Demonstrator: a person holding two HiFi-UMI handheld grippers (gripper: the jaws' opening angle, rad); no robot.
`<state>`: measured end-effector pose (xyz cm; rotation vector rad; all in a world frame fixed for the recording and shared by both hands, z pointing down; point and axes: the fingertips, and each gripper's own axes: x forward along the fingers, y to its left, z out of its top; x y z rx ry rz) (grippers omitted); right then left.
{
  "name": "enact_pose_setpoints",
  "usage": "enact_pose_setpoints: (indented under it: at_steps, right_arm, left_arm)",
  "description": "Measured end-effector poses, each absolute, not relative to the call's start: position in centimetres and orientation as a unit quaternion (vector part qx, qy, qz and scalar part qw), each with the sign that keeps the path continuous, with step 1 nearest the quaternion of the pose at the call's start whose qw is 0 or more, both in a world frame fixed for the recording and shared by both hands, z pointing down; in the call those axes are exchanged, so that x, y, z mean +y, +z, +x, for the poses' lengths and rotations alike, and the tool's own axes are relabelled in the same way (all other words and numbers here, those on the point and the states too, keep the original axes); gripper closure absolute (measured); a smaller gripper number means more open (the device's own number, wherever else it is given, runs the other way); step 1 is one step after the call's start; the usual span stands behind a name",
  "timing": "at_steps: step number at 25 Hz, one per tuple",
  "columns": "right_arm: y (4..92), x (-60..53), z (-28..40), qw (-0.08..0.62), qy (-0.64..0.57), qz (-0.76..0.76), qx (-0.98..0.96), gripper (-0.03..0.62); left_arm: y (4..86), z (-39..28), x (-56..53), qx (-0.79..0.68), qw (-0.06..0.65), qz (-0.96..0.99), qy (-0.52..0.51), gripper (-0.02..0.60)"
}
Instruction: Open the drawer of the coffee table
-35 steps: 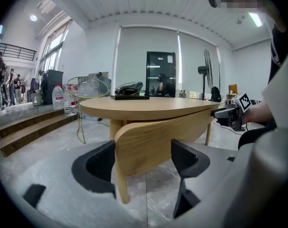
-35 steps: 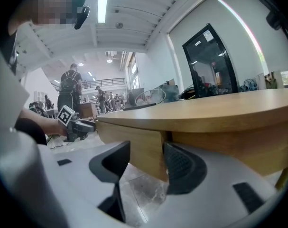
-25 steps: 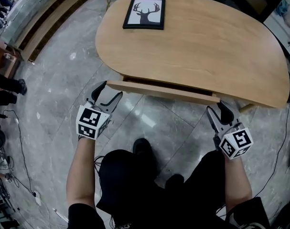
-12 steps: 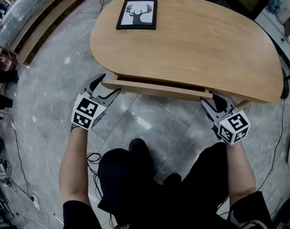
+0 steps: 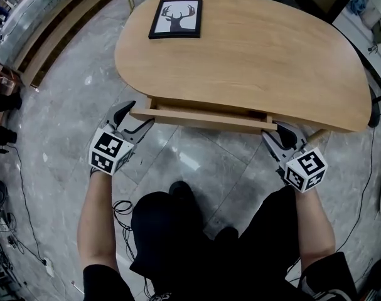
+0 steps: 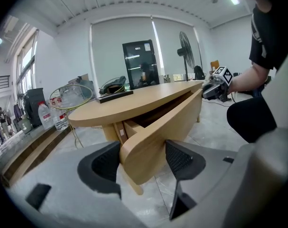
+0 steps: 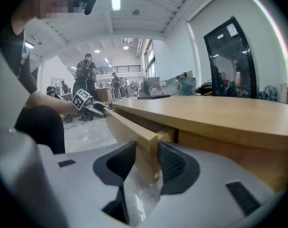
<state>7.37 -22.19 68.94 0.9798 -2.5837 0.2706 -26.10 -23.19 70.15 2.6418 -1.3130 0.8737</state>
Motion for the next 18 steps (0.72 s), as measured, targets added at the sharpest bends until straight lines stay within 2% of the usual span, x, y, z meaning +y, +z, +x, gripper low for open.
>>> enact_pose_setpoints:
  at_steps: [18]
  right_arm:
    - [69.0,-18.8,7.4,0.178,0.118,0.336,-0.917,0.444]
  left_arm:
    - [70.4,-26.1,-19.5,-0.421,0.043,0.853,0.307,0.299]
